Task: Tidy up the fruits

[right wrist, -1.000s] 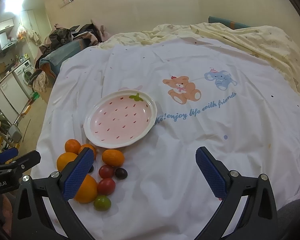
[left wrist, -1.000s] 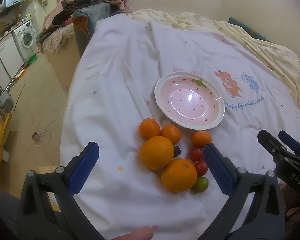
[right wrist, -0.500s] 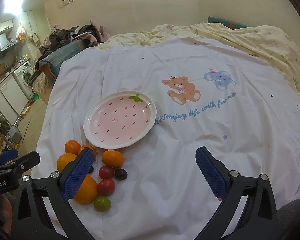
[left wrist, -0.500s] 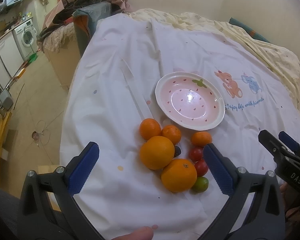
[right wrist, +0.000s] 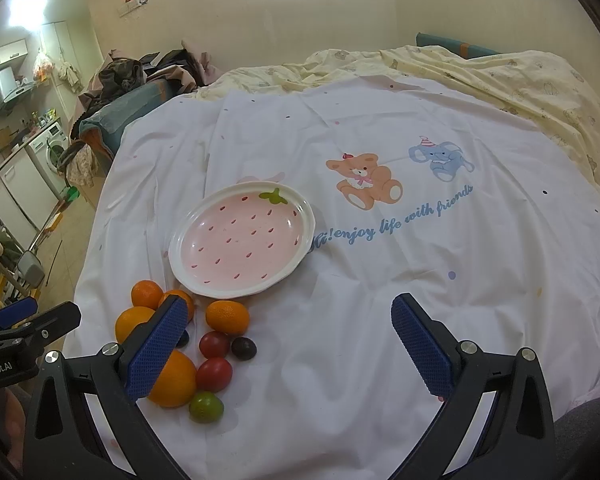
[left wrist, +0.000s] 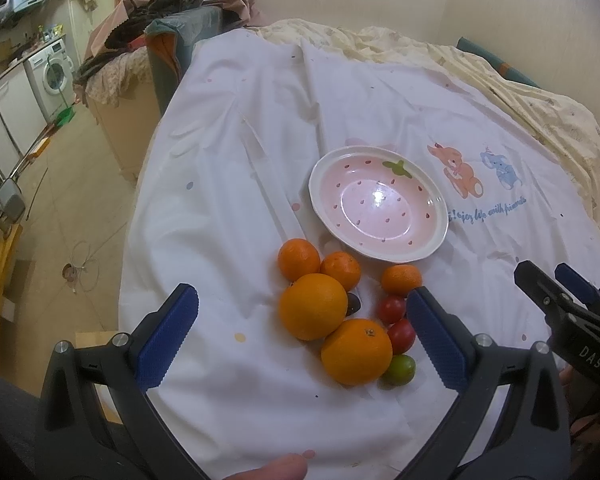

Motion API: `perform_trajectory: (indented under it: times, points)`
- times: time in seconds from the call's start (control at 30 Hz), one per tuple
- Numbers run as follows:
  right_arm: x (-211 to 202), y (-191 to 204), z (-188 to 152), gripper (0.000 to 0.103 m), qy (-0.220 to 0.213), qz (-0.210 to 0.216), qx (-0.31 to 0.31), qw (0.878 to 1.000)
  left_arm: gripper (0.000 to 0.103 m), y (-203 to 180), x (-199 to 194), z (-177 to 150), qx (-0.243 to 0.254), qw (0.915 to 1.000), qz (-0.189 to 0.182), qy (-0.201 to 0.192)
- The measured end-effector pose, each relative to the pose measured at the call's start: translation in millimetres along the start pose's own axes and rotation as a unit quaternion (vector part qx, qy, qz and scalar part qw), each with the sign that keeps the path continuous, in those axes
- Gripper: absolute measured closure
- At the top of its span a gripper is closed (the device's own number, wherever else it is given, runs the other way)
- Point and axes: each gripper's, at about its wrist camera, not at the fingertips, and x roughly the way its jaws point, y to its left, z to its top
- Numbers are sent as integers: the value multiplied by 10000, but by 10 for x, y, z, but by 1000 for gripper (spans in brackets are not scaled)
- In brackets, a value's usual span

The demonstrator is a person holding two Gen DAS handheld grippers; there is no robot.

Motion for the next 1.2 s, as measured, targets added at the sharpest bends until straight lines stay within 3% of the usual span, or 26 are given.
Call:
perform_trajectory:
  times: [1.2]
  points:
    - [-2, -1, 3, 0, 9, 7, 2, 10000, 0, 14, 7, 3, -59, 9999, 84, 30]
